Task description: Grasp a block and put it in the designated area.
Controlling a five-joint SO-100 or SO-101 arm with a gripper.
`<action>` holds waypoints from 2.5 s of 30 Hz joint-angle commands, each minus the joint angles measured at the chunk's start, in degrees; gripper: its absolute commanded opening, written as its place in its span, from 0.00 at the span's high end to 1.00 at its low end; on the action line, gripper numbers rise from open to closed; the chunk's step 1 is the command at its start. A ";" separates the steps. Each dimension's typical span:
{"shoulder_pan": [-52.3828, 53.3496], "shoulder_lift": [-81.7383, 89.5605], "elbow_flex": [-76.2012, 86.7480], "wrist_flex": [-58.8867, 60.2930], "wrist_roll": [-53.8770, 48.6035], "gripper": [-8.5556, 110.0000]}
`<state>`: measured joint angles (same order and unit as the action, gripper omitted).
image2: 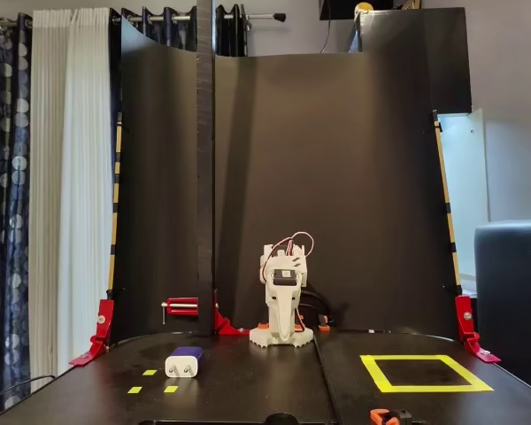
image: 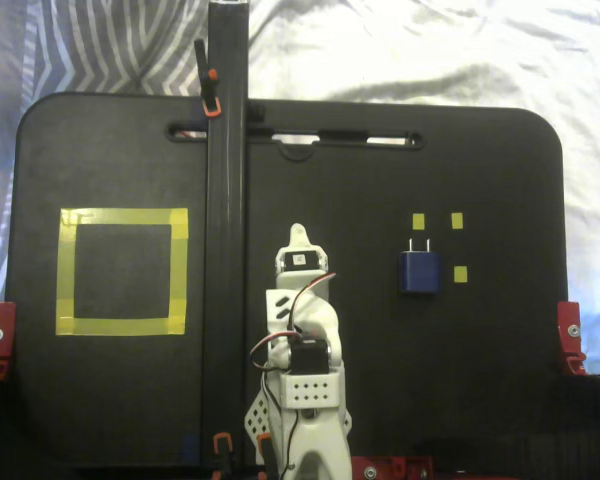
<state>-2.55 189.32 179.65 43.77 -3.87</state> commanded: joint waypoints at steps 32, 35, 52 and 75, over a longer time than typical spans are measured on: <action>0.35 0.26 0.35 0.00 -0.09 0.93; 0.35 0.26 0.35 0.00 -0.09 0.93; 0.35 0.26 0.35 0.00 -0.09 0.93; 0.26 -2.90 0.00 -5.10 -3.87 0.93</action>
<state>-2.37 187.65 179.65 40.17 -6.24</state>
